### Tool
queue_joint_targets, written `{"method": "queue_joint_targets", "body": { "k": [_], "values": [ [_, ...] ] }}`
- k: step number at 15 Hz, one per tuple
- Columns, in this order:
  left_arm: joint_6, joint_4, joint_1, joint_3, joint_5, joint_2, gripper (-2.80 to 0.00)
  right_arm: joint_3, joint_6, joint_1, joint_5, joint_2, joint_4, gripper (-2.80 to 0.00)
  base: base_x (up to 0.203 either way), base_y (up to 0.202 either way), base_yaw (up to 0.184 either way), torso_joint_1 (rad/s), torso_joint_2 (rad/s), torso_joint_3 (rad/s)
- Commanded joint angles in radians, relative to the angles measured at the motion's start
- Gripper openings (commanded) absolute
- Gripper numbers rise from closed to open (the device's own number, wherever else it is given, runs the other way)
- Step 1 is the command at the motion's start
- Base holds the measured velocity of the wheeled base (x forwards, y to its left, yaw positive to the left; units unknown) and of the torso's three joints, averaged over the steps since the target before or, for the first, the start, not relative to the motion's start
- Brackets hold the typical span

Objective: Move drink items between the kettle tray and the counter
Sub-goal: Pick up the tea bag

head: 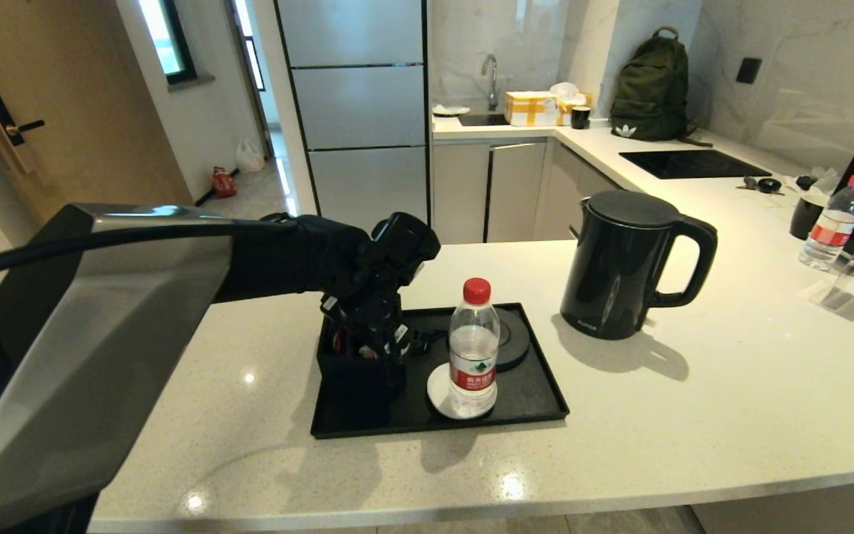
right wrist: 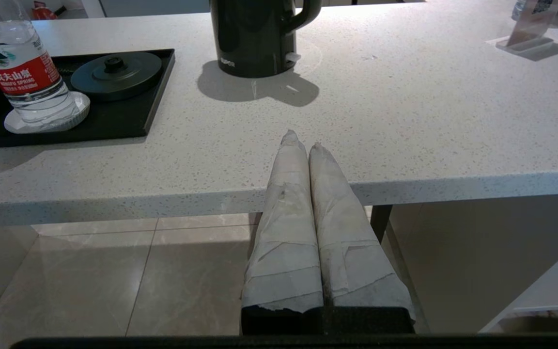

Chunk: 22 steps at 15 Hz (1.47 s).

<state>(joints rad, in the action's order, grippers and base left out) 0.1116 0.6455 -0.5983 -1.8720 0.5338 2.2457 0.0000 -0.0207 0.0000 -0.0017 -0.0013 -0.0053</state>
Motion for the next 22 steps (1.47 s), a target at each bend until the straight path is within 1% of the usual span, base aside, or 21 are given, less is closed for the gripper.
{"method": "queue_joint_targets", "body": {
  "k": [1, 9, 22],
  "values": [
    [0.000, 0.003, 0.000, 0.002, 0.003, -0.003, 0.00, 0.002, -0.001, 0.000, 0.000, 0.001, -0.001, -2.80, 0.000, 0.000, 0.000, 0.000, 0.00, 0.000],
    [-0.001, -0.001, -0.034, 0.021, 0.023, -0.005, 0.00, 0.002, -0.001, -0.002, 0.000, 0.001, -0.001, -2.80, 0.000, 0.000, 0.000, 0.000, 0.00, 0.000],
    [0.005, -0.002, -0.036, 0.017, 0.026, 0.038, 0.00, 0.002, -0.001, 0.000, 0.000, 0.001, -0.001, -2.80, 0.000, 0.000, 0.000, 0.000, 0.00, 0.000]
  ]
}}
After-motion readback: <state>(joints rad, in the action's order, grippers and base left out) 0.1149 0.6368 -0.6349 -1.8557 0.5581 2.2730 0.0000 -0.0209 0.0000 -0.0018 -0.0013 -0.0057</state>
